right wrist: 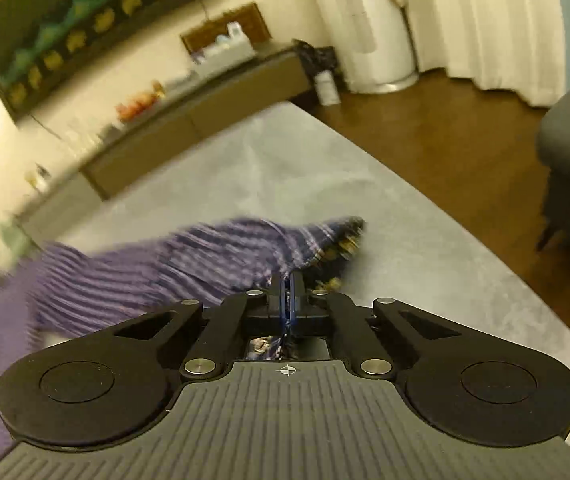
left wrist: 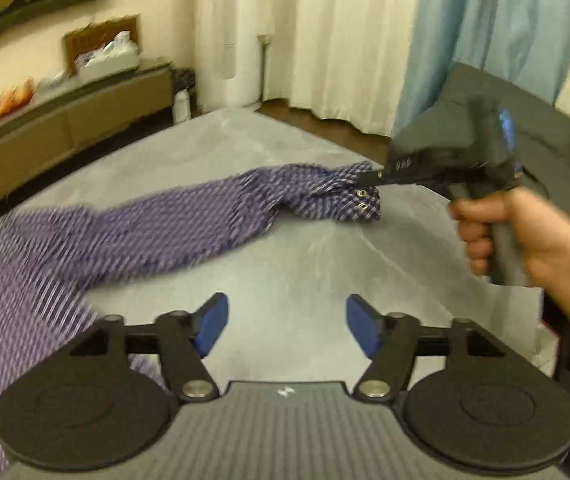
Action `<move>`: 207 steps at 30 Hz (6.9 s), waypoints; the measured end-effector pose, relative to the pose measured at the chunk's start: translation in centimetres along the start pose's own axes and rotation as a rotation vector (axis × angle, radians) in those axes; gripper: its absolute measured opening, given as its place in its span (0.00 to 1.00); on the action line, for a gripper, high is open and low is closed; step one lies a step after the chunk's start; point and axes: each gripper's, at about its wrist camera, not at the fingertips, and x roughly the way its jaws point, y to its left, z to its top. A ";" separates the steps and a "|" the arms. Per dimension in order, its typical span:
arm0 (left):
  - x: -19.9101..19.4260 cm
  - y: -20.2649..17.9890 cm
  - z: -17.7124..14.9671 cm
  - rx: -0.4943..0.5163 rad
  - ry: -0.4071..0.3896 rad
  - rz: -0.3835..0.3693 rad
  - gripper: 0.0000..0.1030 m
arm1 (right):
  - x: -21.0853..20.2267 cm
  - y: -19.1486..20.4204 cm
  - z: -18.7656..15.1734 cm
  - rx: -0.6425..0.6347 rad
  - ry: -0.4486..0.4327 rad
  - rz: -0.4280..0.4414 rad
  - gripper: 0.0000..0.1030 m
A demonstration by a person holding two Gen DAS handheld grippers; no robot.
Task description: Fold clothes
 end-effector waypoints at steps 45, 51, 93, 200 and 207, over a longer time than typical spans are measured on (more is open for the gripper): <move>-20.1 29.2 -1.7 -0.876 -0.536 0.623 0.04 | -9.9 19.6 -17.9 -0.510 0.178 0.167 0.84; -21.4 30.9 -2.9 -0.901 -0.566 0.561 0.04 | -10.9 20.4 -22.7 -0.575 0.188 0.056 0.40; -27.1 34.4 -1.6 -0.769 -0.688 0.601 0.05 | -14.8 33.0 -35.5 -1.178 -0.004 0.021 0.01; -25.7 8.8 -26.5 -0.253 -0.188 0.360 0.46 | -15.3 22.1 -23.2 -0.461 0.175 0.245 0.61; -33.7 15.1 -37.0 -0.790 -0.121 0.411 0.69 | -16.1 17.8 -21.4 -0.183 0.257 0.296 0.83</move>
